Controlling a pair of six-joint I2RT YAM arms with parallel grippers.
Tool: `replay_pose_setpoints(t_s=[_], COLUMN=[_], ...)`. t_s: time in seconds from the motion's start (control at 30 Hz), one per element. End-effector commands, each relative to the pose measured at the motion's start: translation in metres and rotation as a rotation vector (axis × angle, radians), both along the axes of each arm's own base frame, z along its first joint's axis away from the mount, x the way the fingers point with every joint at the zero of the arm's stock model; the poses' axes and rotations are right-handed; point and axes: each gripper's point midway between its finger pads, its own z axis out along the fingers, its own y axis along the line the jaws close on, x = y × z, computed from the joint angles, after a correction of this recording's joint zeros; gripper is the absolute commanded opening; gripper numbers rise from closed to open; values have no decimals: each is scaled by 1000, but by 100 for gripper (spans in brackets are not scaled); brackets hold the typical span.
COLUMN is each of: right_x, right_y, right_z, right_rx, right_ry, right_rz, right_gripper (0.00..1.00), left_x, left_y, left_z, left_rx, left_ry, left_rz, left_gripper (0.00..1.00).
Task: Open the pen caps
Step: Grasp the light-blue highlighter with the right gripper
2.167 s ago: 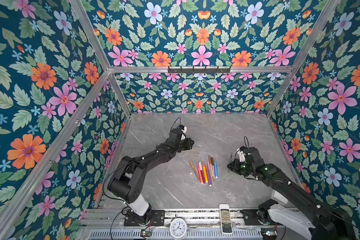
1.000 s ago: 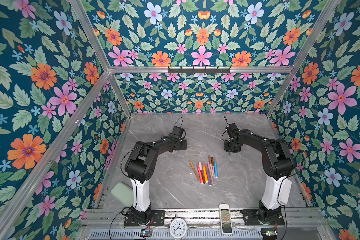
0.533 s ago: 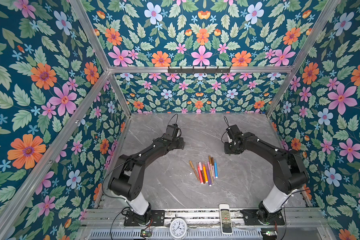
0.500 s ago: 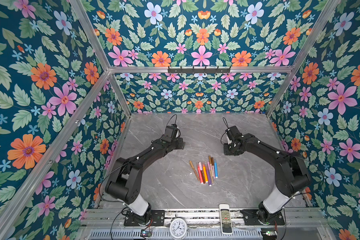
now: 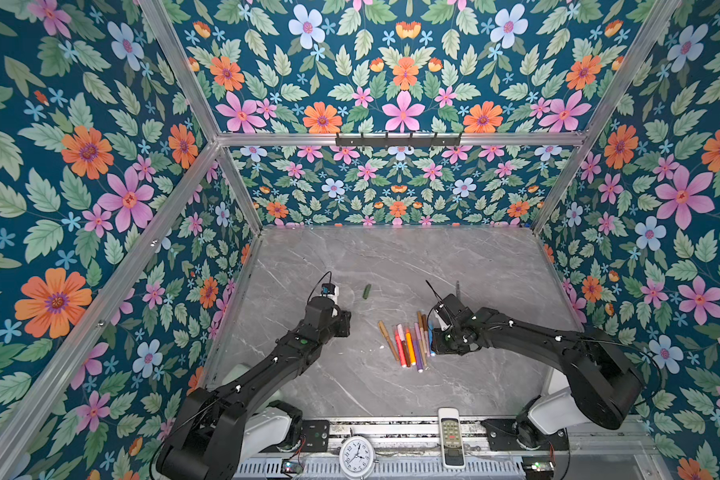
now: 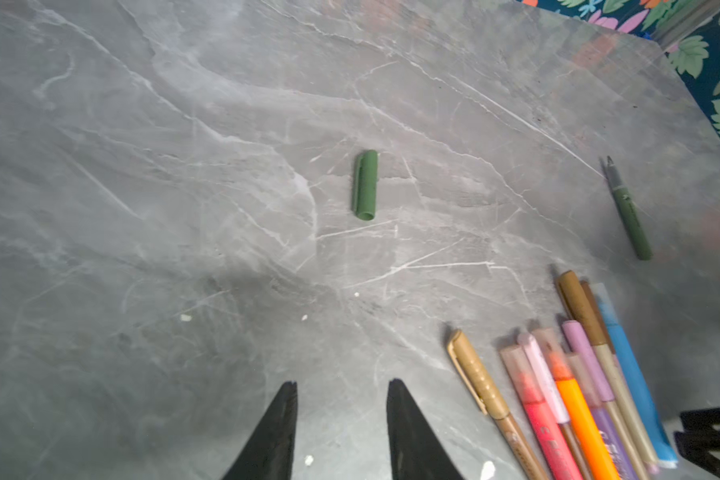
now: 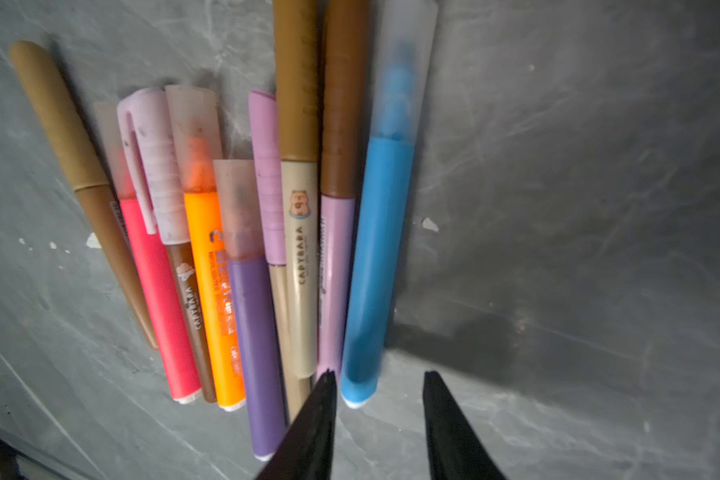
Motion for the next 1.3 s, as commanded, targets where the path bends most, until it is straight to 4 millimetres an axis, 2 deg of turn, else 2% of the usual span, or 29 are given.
replay_pose_setpoints(t_s=[0.0,0.33,0.63,0.73,0.8,0.9,1.03,1.1,1.2,1.27], right_x=[3,2,10,14,13,14,14,16,13,8], right_y=[2,-13,-24,-24,-25,-26,-29,-26,-10,8], right_z=[1,-16,-23,-29,-40,-43,-36,-22,-10,5], right_rx=[16,-91,-183,-216,-238,-244,-238,-199,-86,40], right_ry=[-4,30,14,24,50,53,26,-11,-37,-61], right_rz=[-48,-80,-100,-98,-102,-115,-126,-119,-56,6], right_gripper=[36,35,32,26,22,18,16,15,13,11], left_x=[8,12,12,11,10,11,8,7,3,-4], left_y=[0,-2,-3,-2,-1,0,-26,-38,-61,-82], left_z=[14,8,7,8,9,15,31,37,42,41], left_rx=[-11,-6,-11,-11,-17,-53,-235,-331,-467,-537], left_ry=[-95,-75,-74,-76,-76,-55,-20,0,37,73], left_rz=[2,2,0,2,9,43,-5,-22,-65,-114], left_gripper=[41,40,40,40,41,44,42,42,43,43])
